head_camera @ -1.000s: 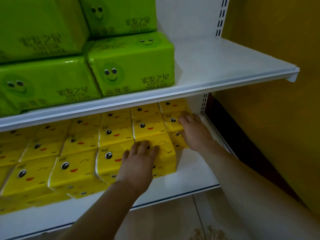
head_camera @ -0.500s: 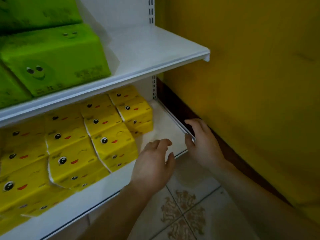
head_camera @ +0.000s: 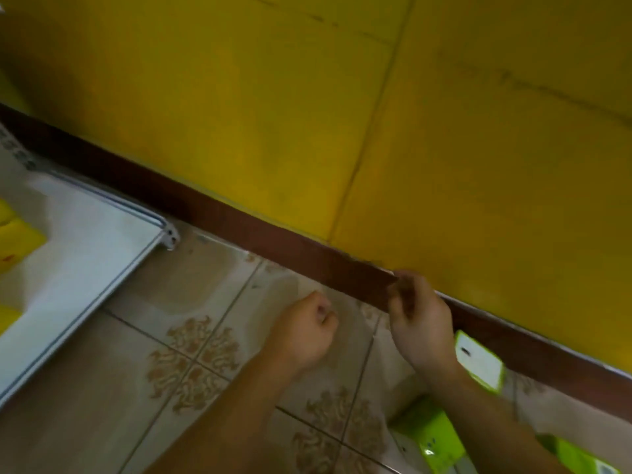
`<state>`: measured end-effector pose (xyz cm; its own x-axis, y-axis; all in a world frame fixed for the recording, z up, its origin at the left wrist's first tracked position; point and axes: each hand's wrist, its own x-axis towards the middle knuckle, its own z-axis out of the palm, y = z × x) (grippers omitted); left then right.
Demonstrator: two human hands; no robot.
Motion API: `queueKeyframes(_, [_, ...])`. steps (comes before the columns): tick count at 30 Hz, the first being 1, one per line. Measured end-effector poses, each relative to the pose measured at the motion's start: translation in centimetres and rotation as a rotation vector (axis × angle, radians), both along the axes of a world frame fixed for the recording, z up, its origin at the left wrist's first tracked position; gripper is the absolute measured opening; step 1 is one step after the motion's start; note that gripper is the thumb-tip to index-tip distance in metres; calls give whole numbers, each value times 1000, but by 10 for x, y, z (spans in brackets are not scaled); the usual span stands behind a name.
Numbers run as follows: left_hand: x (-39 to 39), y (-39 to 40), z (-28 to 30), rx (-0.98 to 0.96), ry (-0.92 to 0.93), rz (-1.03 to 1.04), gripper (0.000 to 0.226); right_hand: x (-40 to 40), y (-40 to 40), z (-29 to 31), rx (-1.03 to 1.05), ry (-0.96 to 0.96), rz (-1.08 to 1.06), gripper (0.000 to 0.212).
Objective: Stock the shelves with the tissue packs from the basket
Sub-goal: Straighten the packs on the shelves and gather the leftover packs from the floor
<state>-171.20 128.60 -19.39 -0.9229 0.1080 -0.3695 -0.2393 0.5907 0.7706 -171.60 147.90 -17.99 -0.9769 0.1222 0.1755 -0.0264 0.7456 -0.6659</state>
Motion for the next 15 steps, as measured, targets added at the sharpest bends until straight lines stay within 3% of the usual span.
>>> queueKeyframes(2, [2,32,-18,24,-106,-111,26,19,39,-16,23,-27,-162,28])
queueKeyframes(6, [5,88,-42,36,-186,-177,34,45,99,-41,319,7,-417,30])
queueKeyframes(8, [5,113,-49,33,-235,-222,35,51,119,-52,354,-207,-478,52])
queueKeyframes(10, [6,133,-53,29,-292,-265,40,58,130,-65,290,-538,-402,83])
queueKeyframes(12, [8,149,-56,20,-326,-309,46,63,136,-75,281,-662,-254,99])
queueKeyframes(15, [11,159,-56,32,-333,-303,43,58,142,-67,323,-661,-209,90])
